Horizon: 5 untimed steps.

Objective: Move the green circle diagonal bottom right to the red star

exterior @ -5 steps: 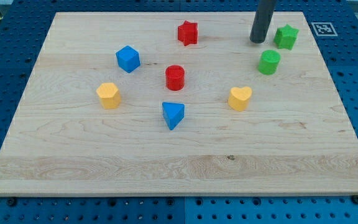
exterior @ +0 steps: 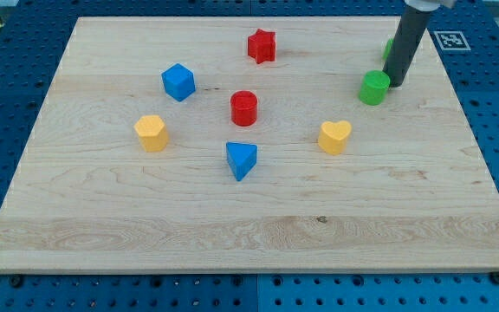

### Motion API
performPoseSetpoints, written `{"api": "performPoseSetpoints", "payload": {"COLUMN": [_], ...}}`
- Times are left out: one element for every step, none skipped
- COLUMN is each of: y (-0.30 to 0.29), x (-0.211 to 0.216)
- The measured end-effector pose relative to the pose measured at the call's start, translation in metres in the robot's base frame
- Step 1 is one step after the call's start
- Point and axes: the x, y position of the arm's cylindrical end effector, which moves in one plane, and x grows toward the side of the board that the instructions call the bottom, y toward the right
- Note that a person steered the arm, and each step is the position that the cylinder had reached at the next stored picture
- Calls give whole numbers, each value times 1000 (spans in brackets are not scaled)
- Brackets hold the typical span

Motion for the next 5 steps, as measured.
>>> {"api": "performPoseSetpoints", "payload": {"y": [-20,-30,2,57,93], "x": [18,24,23,18,-11]}}
